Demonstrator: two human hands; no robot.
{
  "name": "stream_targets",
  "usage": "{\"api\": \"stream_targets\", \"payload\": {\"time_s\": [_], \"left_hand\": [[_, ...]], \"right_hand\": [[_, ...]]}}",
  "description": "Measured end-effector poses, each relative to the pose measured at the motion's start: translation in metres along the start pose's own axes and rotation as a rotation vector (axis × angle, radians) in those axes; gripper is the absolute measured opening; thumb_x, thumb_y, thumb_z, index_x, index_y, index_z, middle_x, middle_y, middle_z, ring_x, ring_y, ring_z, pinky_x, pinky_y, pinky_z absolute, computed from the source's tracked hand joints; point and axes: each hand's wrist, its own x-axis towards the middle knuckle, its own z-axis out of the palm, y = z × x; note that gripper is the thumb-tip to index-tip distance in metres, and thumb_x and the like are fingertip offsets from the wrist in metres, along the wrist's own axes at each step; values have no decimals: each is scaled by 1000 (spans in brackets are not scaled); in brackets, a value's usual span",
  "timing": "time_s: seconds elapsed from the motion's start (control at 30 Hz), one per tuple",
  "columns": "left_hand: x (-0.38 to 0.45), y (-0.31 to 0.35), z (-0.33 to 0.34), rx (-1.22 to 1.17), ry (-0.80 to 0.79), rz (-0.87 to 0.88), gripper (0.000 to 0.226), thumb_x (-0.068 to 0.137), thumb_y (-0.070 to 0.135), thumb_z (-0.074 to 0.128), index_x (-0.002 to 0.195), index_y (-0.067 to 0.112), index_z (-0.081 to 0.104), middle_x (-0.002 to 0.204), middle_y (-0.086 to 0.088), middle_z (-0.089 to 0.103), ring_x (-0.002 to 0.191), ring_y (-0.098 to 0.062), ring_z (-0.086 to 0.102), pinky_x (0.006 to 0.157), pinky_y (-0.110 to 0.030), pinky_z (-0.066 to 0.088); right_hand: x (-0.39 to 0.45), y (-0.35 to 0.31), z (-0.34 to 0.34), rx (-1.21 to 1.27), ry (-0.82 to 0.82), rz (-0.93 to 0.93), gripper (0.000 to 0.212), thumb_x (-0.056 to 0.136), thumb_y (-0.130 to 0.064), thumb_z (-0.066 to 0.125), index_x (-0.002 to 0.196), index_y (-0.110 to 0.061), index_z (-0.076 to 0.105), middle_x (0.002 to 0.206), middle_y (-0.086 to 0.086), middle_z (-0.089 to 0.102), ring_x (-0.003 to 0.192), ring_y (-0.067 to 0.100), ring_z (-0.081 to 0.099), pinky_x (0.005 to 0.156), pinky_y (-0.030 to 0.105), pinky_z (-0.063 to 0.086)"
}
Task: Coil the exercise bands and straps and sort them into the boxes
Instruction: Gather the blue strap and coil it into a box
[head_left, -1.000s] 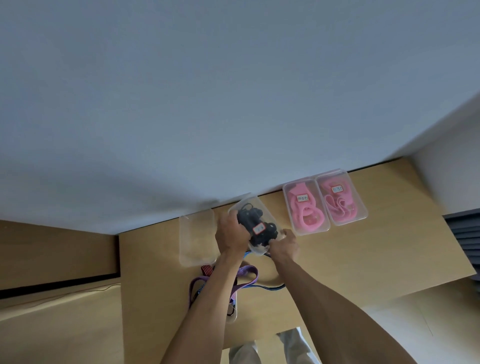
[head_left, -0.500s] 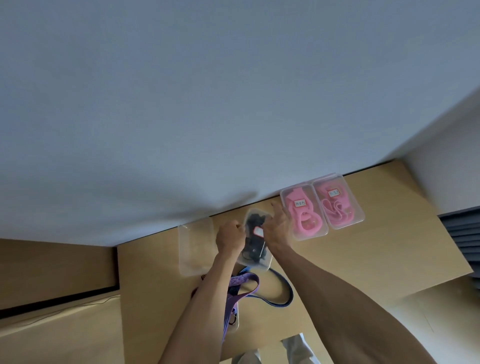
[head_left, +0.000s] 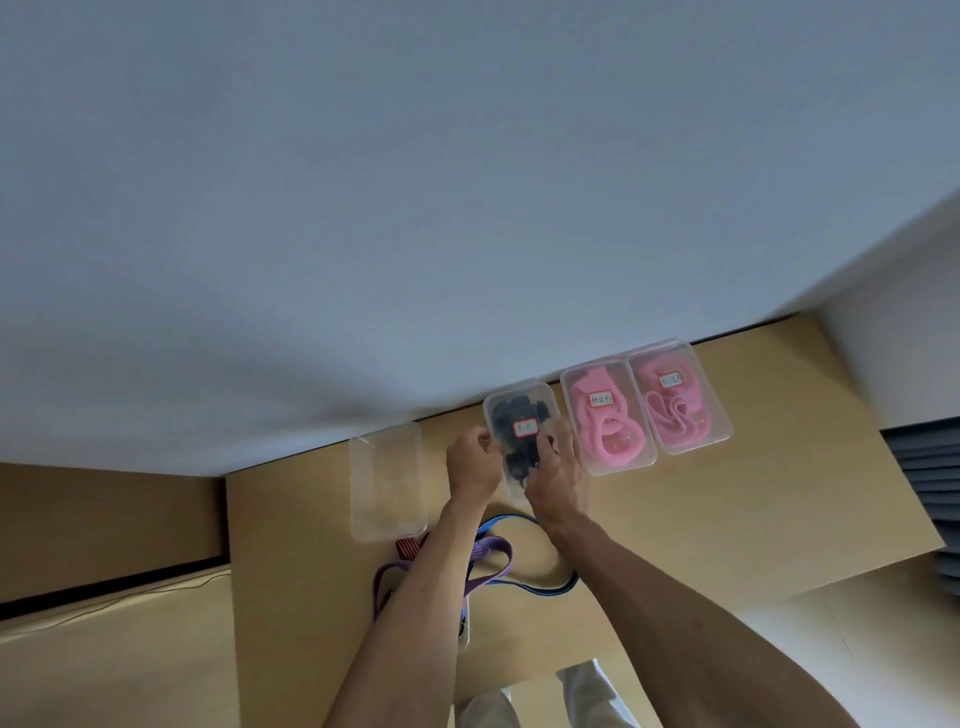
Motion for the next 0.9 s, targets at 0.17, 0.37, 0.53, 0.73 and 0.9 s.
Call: {"api": "stream_targets", "payload": {"time_s": [0.17,0.37,0.53,0.73,0.9], "left_hand": [[-10,3,1,10,69,4,10,87,2,58,85,7,66,79,-8,69,73,-28,60,62,-35,45],[1,4,7,9,28,61,18,92,3,55,103,6,69,88,-7,71,79,-23,62,63,-27,47],[-33,-11,-11,146,116,6,24,94,6,45,97,5,69,87,-14,71,85,-35,66,66,-38,48],[-105,-46,-53,259,258,-155,26,92,6,51,104,15,73,102,-7,75,92,-29,67,70,-32,47],[-134,-83,-82,364,151,-304,26,89,8,49,103,15,70,112,-8,68,102,-31,63,81,-35,52]], "right_hand": [[0,7,-8,-130,-82,-138,67,83,-7,63,148,-12,45,156,13,35,144,31,32,115,40,33],[8,15,-2,-212,-124,-110,66,87,-17,66,148,-18,41,158,8,26,147,28,22,117,35,30],[-20,4,-4,-69,43,-162,34,75,6,62,107,-3,67,118,17,62,104,40,60,82,46,52],[-79,-25,0,-45,-362,15,25,87,-9,53,108,-16,64,107,8,67,91,29,64,72,36,53],[-118,-51,26,-44,-404,47,30,91,-10,49,114,-20,66,113,8,68,100,28,65,72,31,48]]}}
